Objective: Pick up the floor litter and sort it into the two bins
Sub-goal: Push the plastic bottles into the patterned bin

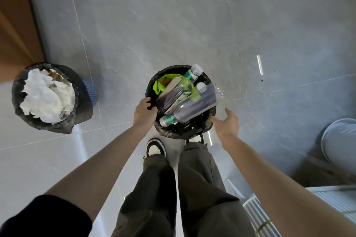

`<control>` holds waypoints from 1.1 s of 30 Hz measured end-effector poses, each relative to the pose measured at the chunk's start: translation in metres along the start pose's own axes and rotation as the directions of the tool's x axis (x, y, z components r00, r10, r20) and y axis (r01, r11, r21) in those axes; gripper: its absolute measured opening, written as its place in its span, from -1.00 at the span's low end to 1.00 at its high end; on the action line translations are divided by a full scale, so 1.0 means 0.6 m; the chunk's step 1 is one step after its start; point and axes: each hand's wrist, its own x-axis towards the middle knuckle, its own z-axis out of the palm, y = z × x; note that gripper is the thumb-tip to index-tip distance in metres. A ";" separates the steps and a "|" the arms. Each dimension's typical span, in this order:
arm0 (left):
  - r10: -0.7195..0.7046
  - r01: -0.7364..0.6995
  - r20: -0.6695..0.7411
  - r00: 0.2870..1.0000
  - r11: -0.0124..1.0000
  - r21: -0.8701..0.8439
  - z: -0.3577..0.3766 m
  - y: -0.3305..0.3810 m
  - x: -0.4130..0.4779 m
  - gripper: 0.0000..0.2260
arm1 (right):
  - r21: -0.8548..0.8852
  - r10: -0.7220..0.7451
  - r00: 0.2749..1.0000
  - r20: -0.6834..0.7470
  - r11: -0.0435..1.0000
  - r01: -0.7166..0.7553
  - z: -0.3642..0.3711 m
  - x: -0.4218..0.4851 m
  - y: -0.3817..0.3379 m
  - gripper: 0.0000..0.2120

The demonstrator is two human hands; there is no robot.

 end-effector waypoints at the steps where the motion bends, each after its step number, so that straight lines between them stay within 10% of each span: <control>1: 0.004 -0.004 -0.019 1.000 1.000 0.007 -0.003 -0.003 0.009 -0.55 | 0.019 0.021 1.000 0.007 1.000 -0.021 0.006 0.002 0.007 -0.41; 13: 0.034 -0.035 -0.028 0.999 0.999 -0.039 0.036 -0.059 0.140 -0.50 | 0.427 0.236 0.969 0.073 0.871 -0.244 0.121 0.084 0.063 -0.55; 33: 0.044 -0.046 -0.035 0.998 0.997 -0.067 -0.042 0.059 0.014 -0.66 | 0.450 0.187 0.982 0.006 0.877 -0.170 -0.035 -0.033 -0.020 -0.64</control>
